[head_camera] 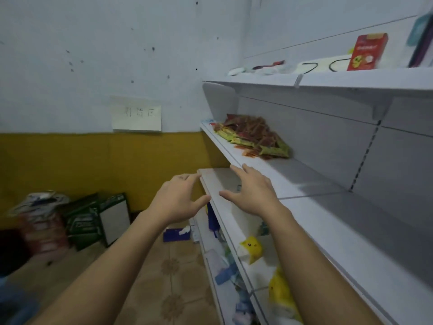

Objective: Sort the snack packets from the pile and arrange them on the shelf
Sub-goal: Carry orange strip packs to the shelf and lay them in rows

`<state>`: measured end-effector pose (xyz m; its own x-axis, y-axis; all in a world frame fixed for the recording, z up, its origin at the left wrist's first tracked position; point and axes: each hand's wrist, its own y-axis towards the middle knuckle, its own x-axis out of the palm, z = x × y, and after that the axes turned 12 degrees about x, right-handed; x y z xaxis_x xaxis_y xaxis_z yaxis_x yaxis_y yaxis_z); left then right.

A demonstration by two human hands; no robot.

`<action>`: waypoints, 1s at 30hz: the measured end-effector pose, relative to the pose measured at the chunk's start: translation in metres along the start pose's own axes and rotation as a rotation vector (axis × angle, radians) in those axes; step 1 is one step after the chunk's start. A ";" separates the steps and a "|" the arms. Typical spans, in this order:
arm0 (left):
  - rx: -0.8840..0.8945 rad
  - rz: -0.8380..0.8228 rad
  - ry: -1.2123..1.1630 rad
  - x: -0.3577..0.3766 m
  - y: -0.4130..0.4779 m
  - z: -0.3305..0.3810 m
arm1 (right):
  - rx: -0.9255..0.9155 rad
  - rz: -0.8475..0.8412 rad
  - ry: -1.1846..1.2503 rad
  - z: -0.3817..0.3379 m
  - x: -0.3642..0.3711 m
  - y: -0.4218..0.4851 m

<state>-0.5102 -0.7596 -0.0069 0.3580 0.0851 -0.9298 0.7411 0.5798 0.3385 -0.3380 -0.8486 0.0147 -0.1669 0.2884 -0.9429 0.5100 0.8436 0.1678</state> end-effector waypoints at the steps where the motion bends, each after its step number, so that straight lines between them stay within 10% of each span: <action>1: -0.007 0.001 -0.005 0.004 0.007 -0.007 | -0.005 -0.008 0.009 -0.002 0.005 0.012; 30: 0.042 -0.033 -0.048 0.104 0.349 -0.222 | 0.092 0.020 0.008 -0.025 0.102 0.410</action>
<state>-0.3405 -0.3680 -0.0177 0.3591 0.0271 -0.9329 0.7756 0.5472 0.3145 -0.1673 -0.4620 -0.0053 -0.1624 0.3091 -0.9371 0.5884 0.7927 0.1596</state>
